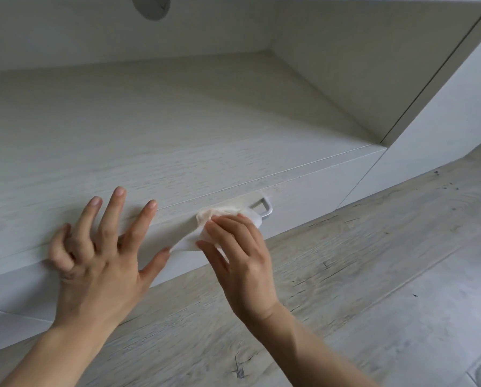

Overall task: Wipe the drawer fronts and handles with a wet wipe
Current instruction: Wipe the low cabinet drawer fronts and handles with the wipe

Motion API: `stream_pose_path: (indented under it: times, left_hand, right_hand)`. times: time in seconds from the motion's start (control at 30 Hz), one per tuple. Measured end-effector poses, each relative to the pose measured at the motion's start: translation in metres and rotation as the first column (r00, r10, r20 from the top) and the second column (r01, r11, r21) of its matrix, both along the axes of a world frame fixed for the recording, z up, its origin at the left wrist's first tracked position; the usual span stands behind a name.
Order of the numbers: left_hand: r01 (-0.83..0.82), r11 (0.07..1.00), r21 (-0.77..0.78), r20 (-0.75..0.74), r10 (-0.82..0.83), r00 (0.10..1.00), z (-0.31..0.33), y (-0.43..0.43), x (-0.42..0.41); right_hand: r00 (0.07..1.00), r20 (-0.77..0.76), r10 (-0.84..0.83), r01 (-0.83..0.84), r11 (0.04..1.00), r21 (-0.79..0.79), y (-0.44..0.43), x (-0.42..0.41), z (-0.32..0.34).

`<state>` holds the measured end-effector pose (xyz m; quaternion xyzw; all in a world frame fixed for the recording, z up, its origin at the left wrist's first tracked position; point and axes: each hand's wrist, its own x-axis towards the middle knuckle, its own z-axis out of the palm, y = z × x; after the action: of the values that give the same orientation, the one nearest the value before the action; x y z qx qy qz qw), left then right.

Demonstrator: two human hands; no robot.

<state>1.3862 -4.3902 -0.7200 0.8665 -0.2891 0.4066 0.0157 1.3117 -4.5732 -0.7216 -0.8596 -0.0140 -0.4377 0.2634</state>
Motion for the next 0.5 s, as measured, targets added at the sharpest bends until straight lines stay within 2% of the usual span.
stream_pose_path:
  times: [0.13, 0.3, 0.37, 0.5]
  left_hand:
    - [-0.001, 1.000, 0.006, 0.015, 0.001, 1.000, 0.001, -0.001, 0.000]
    - [0.009, 1.000, 0.009, 0.013, -0.009, 1.000, 0.000, 0.001, 0.001]
    - [0.014, 1.000, -0.003, 0.000, -0.014, 1.000, -0.001, 0.002, 0.002]
    - [0.015, 1.000, -0.021, -0.038, -0.016, 0.999, -0.001, 0.001, 0.001]
  right_hand:
    - [0.998, 0.033, -0.055, 0.054, 0.998, 0.007, 0.003, 0.007, 0.003]
    - [0.995, 0.093, 0.033, -0.033, 0.999, -0.001, -0.014, 0.003, -0.001]
    - [0.994, 0.099, 0.048, -0.053, 0.998, 0.047, -0.024, 0.000, -0.001]
    - [0.995, 0.095, -0.023, 0.001, 0.974, 0.227, -0.045, -0.006, -0.003]
